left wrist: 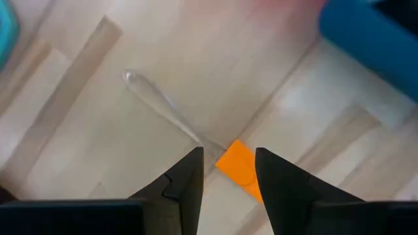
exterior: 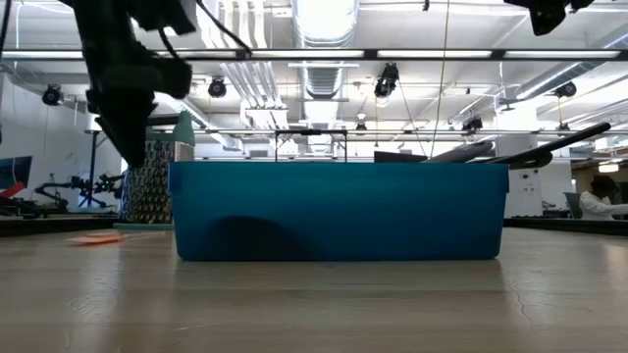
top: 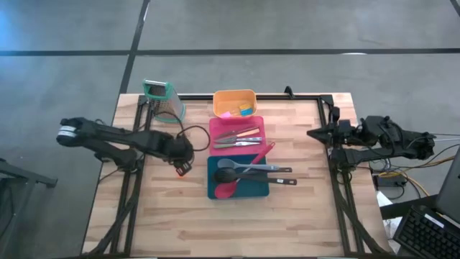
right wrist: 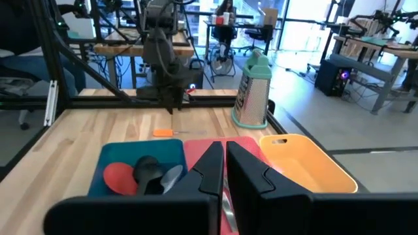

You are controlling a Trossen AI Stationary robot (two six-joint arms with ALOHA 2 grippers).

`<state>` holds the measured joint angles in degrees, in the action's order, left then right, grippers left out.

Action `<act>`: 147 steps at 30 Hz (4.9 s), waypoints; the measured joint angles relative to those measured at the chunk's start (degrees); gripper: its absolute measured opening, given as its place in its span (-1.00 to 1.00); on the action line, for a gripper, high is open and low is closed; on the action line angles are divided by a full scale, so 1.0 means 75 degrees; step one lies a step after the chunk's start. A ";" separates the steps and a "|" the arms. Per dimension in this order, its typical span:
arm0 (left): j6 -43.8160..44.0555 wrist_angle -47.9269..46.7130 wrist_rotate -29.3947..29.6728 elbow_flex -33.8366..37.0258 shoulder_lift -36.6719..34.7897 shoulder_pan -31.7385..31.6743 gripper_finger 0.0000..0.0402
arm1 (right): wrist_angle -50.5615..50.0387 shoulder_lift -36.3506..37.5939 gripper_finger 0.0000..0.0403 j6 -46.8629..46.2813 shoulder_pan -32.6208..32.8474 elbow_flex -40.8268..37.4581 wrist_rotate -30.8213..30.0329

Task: Pick & Place Kitchen Items
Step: Put the orange spatula into the yellow bin

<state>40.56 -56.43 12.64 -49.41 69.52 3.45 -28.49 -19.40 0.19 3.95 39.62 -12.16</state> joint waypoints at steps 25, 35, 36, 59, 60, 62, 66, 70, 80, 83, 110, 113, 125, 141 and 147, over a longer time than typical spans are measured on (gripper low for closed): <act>0.1139 0.0081 -0.1212 0.0000 0.2527 -0.0015 0.13 | -0.0007 -0.0192 -0.94 -0.0029 0.0002 -0.0006 0.0000; 0.1411 0.0691 -0.1264 0.0086 0.2882 0.0004 0.13 | -0.0234 -0.0280 -0.94 -0.0217 0.0003 -0.0174 0.0005; 0.1420 0.0769 -0.1307 0.0134 0.2885 0.0004 0.13 | -0.0237 -0.0280 -0.94 -0.0227 0.0003 -0.0216 0.0005; 0.0962 0.1777 -0.1795 0.1155 0.2919 0.0010 -0.62 | -0.0228 -0.0277 -0.94 -0.0198 0.0003 -0.0399 -0.0406; 0.0783 0.1719 -0.1809 0.1129 0.2914 0.0010 -0.72 | -0.0227 -0.0277 -0.94 -0.0198 0.0003 -0.0399 -0.0407; 0.0574 0.1613 -0.1779 0.1083 0.2846 0.0002 -0.86 | -0.0227 -0.0274 -0.94 -0.0204 0.0003 -0.0399 -0.0408; 0.0510 0.1520 -0.1593 0.1072 0.2478 -0.0016 -0.86 | -0.0224 -0.0277 -0.94 -0.0207 0.0003 -0.0393 -0.0406; 0.0507 0.1218 -0.1331 0.1093 0.1904 -0.0016 -0.86 | -0.0224 -0.0277 -0.94 -0.0207 0.0003 -0.0393 -0.0405; 0.0732 0.0013 0.0400 0.1117 -0.0252 -0.0031 -0.86 | -0.0224 -0.0277 -0.94 -0.0201 0.0003 -0.0393 -0.0405; 0.0418 0.0345 0.0856 0.1118 -0.0852 -0.0031 -0.86 | -0.0221 -0.0277 -0.94 -0.0201 0.0002 -0.0393 -0.0405; -0.7137 0.5843 0.1233 -0.1545 0.0319 -0.1897 -0.86 | -0.0221 -0.0277 -0.94 0.0029 0.0003 -0.0405 -0.0609; -0.7564 0.5317 0.1185 -0.2279 0.1014 -0.2301 -0.86 | -0.0224 -0.0277 -0.94 0.0043 0.0003 -0.0411 -0.0609; -0.8102 0.3186 -0.0289 -0.4690 0.3428 -0.3857 -0.86 | -0.0224 -0.0283 -0.94 0.0064 0.0003 -0.0414 -0.0606; -0.8285 0.3510 -0.0674 -0.5265 0.5117 -0.4543 -0.85 | -0.0229 -0.0294 -0.94 0.0259 0.0003 -0.0421 -0.0601; -0.8199 0.3716 -0.1023 -0.5259 0.5399 -0.4621 -0.85 | -0.0229 -0.0323 -0.94 0.0256 0.0003 -0.0428 -0.0600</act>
<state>-20.94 -28.56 4.97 -88.85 110.02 -31.20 -30.21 -21.82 2.11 3.97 36.40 -16.67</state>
